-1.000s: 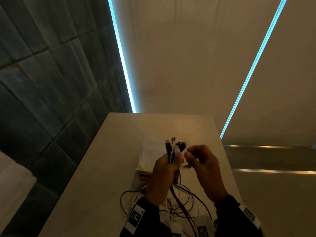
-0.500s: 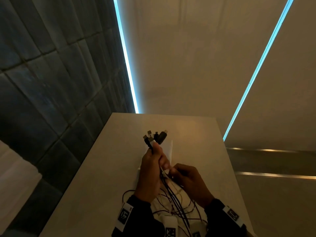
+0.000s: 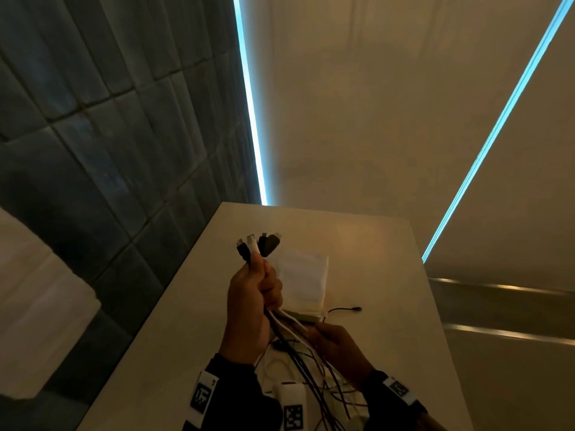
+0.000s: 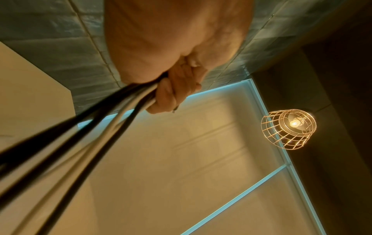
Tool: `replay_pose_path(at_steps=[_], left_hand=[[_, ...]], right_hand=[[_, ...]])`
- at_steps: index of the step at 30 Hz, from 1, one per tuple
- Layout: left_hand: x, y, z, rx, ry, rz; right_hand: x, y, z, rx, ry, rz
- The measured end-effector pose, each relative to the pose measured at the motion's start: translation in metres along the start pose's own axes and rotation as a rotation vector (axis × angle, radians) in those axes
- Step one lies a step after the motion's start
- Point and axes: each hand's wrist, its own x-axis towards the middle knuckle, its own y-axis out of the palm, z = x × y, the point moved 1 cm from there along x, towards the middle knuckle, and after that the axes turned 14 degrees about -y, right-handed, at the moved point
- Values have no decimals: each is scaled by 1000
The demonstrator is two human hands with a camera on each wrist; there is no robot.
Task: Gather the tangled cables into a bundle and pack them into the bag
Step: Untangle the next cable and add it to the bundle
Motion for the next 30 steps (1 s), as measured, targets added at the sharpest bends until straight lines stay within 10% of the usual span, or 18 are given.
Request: replay_pose_path(at_steps=[7, 14, 20, 30], left_hand=[[1, -18, 2, 20, -28, -77], [7, -18, 12, 180, -147, -195], [4, -2, 5, 54, -210, 32], [7, -2, -1, -104, -64, 131]], right_hand=[[2, -6, -31, -310, 83, -31], [30, -16, 89, 44, -178, -191], [22, -9, 136, 224, -303, 30], [19, -23, 71, 85, -170, 31]])
